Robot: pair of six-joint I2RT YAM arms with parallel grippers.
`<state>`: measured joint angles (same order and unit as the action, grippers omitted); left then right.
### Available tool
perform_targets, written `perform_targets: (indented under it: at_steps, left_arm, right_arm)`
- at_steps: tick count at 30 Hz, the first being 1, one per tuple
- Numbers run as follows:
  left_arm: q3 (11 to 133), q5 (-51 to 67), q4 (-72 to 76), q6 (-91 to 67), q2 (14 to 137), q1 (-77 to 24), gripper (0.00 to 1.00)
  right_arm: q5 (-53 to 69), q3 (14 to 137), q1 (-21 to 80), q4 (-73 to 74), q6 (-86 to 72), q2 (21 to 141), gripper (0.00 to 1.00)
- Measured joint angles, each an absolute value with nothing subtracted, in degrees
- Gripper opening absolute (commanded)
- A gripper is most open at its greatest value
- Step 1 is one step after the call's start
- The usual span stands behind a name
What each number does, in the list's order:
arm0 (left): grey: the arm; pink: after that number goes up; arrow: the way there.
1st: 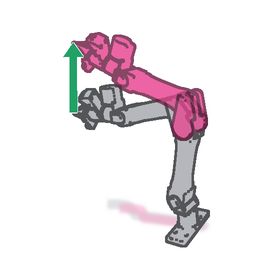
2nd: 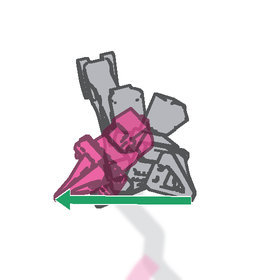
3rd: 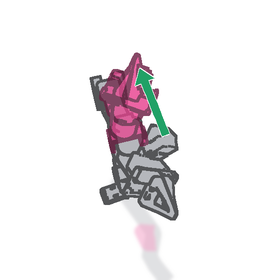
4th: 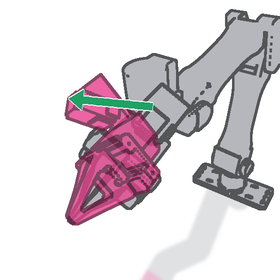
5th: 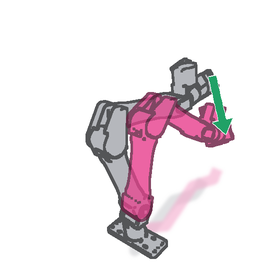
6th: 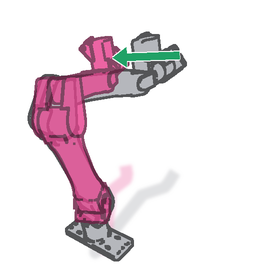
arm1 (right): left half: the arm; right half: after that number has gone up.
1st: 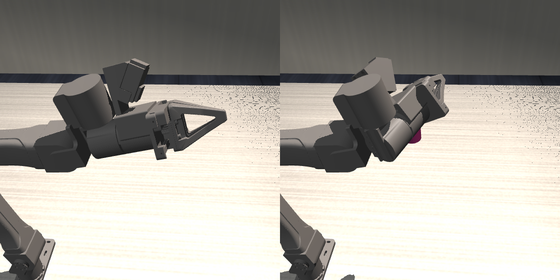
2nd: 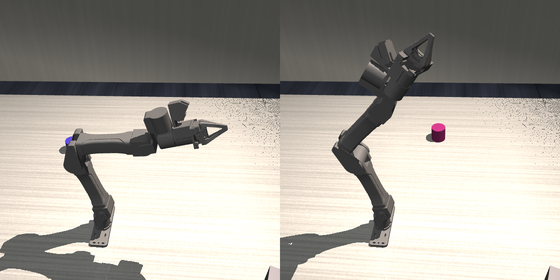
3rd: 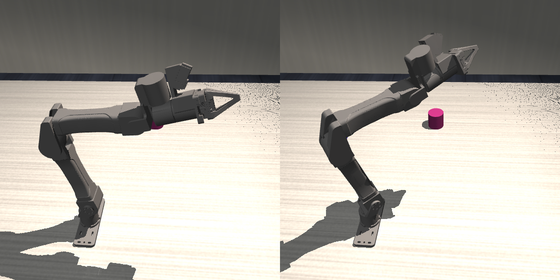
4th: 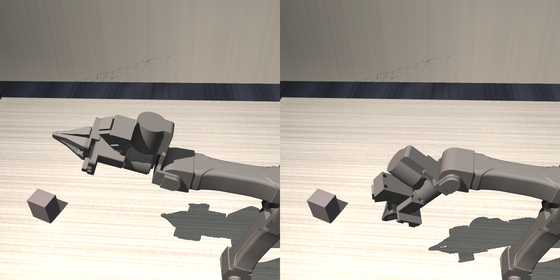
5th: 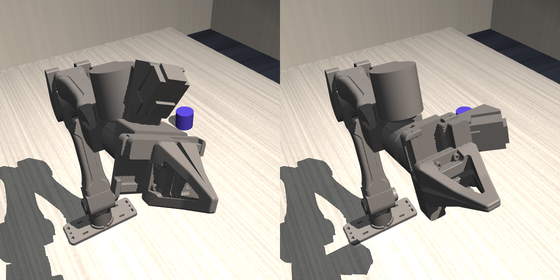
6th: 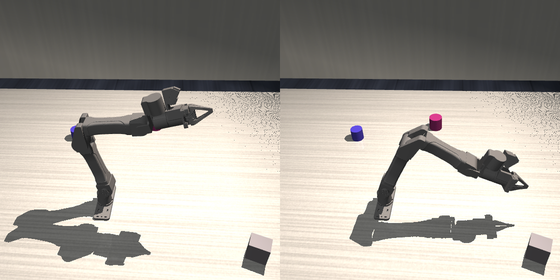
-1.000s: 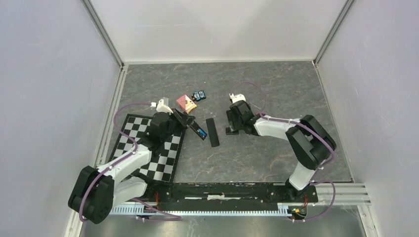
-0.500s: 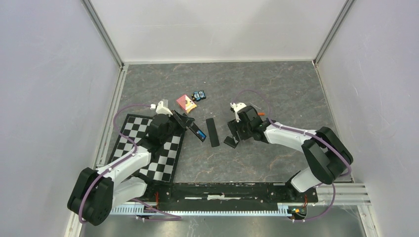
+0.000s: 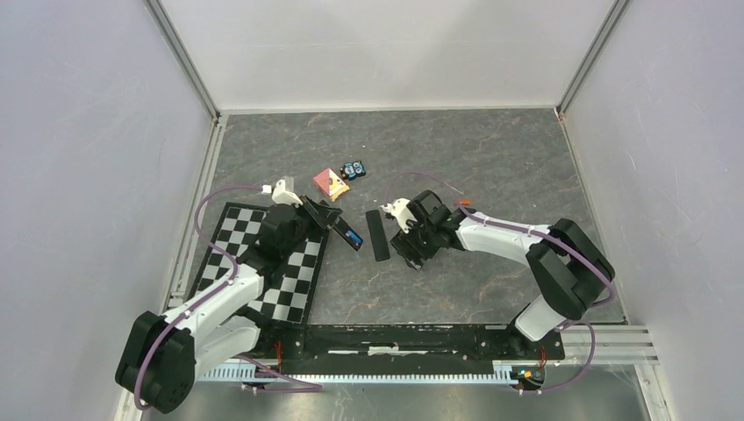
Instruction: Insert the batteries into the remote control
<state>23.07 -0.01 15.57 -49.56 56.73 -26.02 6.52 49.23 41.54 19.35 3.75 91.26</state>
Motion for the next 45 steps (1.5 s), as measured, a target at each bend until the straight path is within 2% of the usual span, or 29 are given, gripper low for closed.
perform_targets:
  at_steps: [6, 18, 23, 26, 34, 45]
  left_arm:
    - [23.1, 0.0, 15.1, -49.5, 56.7, -26.0, 0.02]
    - [22.8, 0.0, 15.0, -49.1, 56.7, -25.7, 0.02]
    - [22.5, 0.0, 15.1, -48.8, 56.7, -25.7, 0.02]
    - [22.4, 0.0, 15.0, -48.7, 56.7, -25.6, 0.02]
    - [22.4, 1.3, 15.7, -48.1, 57.6, -25.6, 0.02]
    - [23.9, 8.8, 26.7, -47.9, 71.0, -26.5, 0.02]
  right_arm:
    - [5.5, 52.6, 42.8, 23.2, 6.3, 94.2, 0.61]
    - [3.9, 57.8, 42.8, 30.3, 7.0, 98.0, 0.54]
    - [3.8, 58.7, 42.9, 31.4, 7.9, 98.7, 0.39]
    - [3.8, 59.5, 42.9, 32.0, 7.8, 99.4, 0.34]
    - [3.9, 58.7, 43.0, 30.3, 7.3, 98.5, 0.32]
    - [4.6, 53.5, 43.1, 26.2, 3.7, 86.0, 0.33]
